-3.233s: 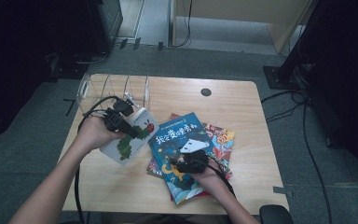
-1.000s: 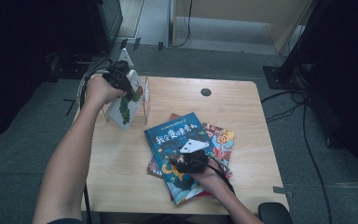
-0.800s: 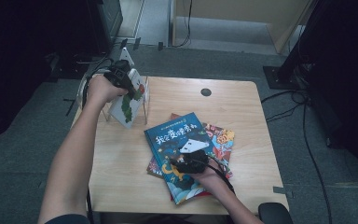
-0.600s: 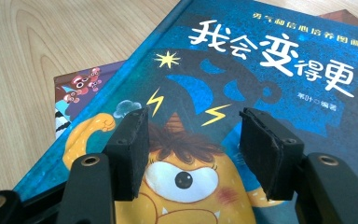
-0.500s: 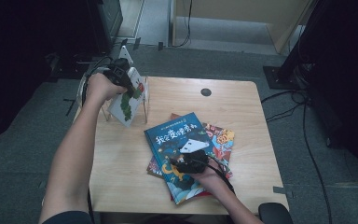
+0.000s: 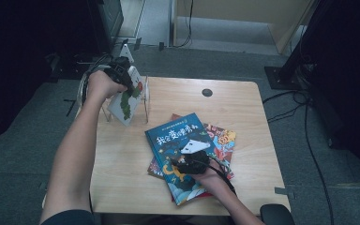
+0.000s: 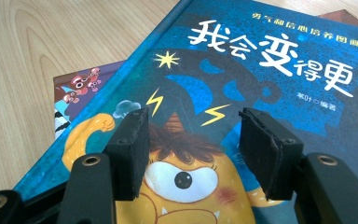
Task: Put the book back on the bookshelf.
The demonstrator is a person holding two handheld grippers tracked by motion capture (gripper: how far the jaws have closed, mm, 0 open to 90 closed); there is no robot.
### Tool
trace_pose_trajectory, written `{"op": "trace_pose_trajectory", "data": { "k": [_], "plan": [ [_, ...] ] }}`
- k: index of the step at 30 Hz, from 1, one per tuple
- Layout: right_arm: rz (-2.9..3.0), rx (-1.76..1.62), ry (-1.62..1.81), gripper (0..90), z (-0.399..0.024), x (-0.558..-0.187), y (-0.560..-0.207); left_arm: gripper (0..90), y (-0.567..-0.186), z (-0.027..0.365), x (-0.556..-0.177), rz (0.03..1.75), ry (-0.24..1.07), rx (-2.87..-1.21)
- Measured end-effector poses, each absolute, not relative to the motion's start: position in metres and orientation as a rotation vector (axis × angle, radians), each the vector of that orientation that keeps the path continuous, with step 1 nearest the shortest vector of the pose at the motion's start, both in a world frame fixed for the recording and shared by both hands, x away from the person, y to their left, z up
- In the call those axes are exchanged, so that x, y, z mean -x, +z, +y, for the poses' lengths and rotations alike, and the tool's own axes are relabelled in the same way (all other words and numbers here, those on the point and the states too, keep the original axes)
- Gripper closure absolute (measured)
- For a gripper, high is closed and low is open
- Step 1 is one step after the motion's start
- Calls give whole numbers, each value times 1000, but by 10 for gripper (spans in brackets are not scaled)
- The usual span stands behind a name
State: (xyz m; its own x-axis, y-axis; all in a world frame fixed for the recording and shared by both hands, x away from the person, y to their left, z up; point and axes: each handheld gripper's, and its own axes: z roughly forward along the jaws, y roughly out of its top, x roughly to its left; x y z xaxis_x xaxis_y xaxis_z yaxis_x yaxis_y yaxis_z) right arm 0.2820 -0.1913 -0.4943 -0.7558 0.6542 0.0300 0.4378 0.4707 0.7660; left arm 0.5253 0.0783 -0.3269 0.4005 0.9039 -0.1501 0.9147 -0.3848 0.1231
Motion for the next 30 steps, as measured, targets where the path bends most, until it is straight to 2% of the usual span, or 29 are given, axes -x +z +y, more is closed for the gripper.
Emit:
{"op": "trace_pose_trajectory", "data": {
  "k": [18,30],
  "plan": [
    [2453,-936,1162,437,-191,-282,-494,770,-345,64,-543,1641,-72,-2505],
    [2451,-936,1162,442,-191,-282,-494,780,-352,72,-541,1632,-62,-2484]
  ]
}}
